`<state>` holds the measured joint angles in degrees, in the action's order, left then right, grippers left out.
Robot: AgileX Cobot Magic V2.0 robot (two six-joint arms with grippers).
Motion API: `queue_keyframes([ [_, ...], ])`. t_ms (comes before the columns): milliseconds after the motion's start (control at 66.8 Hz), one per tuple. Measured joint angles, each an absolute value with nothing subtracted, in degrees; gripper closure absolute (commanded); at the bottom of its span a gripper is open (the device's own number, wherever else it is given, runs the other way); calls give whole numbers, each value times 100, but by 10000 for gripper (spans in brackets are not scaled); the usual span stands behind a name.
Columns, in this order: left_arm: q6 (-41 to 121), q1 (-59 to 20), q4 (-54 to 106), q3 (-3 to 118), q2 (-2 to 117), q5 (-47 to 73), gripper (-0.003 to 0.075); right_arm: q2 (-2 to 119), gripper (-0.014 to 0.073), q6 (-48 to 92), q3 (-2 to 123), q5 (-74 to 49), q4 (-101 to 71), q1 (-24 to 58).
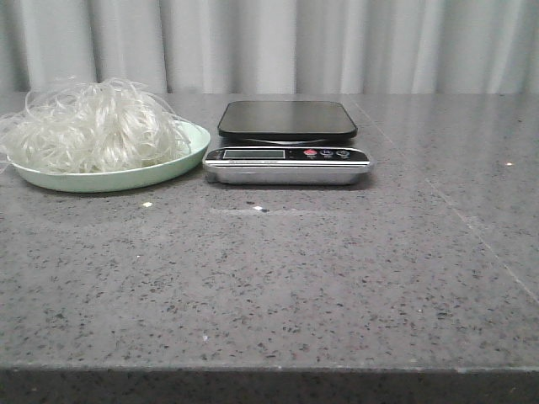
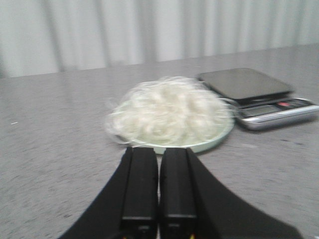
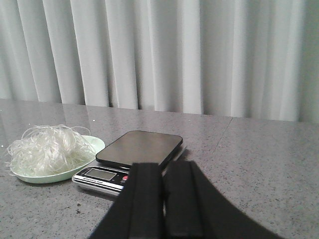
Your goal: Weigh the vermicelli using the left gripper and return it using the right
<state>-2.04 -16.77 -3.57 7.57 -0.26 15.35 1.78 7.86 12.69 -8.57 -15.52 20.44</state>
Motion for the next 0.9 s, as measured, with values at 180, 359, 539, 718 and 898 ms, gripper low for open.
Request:
queue_keyframes([
  [180,-204,-596,-346,-20,-26,596,594,178,428,786,1269,-857,-1552,2044],
  [359,-204,139,-267,-19,-26,435,594,178,428,786,1269,-857,-1552,2044],
  [539,-227,483,-226,-19,-26,331,594,178,428,786,1269,-857,-1552,2044],
  [718,-231,105,-226,-19,-26,318,594,178,428,786,1269,-857,-1552,2044],
  [898,-231,-335,-226,-19,-26,318,594,178,428,786,1269,-857,-1552,2044],
])
